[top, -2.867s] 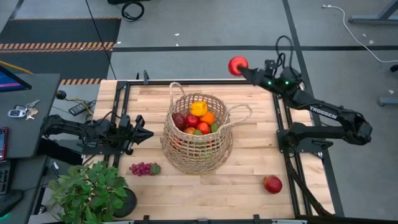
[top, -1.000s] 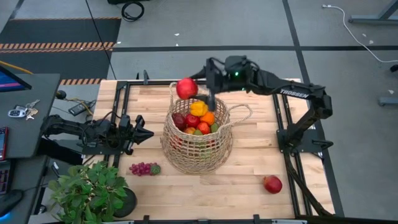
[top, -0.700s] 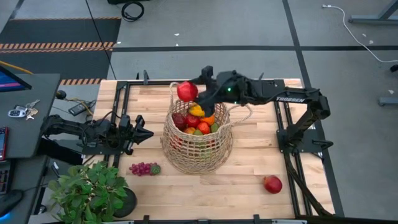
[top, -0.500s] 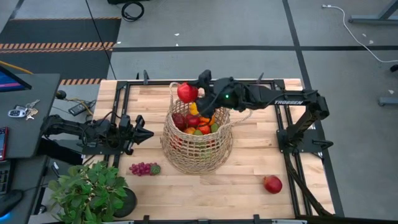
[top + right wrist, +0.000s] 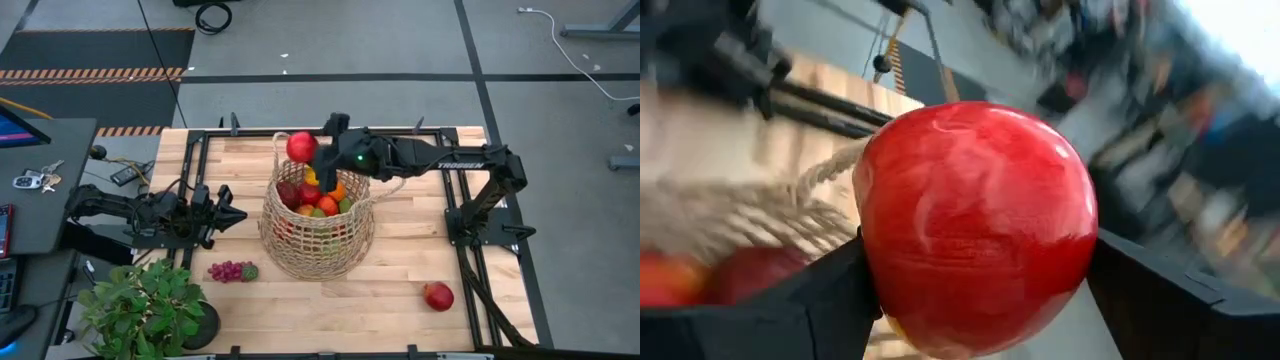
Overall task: Build produce basket
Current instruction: Put the red apple into the brown basket
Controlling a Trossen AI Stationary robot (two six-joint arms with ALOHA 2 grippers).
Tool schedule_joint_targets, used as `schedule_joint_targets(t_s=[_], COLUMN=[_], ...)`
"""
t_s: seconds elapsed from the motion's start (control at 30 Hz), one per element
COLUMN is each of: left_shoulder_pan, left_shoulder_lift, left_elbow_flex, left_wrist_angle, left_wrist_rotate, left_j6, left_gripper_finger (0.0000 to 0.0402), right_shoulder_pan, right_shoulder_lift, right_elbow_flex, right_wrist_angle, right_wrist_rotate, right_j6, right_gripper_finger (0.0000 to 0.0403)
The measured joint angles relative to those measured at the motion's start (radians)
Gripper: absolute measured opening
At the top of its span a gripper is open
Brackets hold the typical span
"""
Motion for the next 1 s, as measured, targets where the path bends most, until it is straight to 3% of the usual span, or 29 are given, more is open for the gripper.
schedule_joint_targets(t_s=[0.17,0.37,0.47,0.6,0.73,1.0], left_shoulder_pan=[0.0,0.0,0.0,0.0,0.0,0.0], left_shoulder_lift=[0.0,0.0,0.0,0.0,0.0,0.0], left_elbow_flex=[0.0,0.0,0.0,0.0,0.0,0.0], left_wrist_angle=[0.0,0.0,0.0,-0.002,0.0,0.0], left_wrist_rotate=[0.0,0.0,0.0,0.0,0.0,0.0], left_j6=[0.0,0.0,0.0,0.0,0.0,0.0], left_gripper_finger=[0.0028,0.0034,0.0036,0.0031,0.0028,0.0036], right_shoulder_pan=[-0.034,-0.128,-0.173,-0.209,-0.244,-0.276], right_shoulder_lift=[0.0,0.008,0.019,0.025,0.033,0.061], right_elbow_flex=[0.0,0.0,-0.002,-0.002,-0.002,-0.002], right_wrist_angle=[-0.072,-0.172,-0.195,-0.196,-0.195,-0.277], right_wrist_rotate=[-0.092,-0.525,-0.724,-0.875,-0.91,-0.927], right_j6=[0.531,1.33,1.581,1.769,1.873,1.842], right_gripper_finger=[0.0324,0.0324,0.0324,0.0324,0.0324,0.0324])
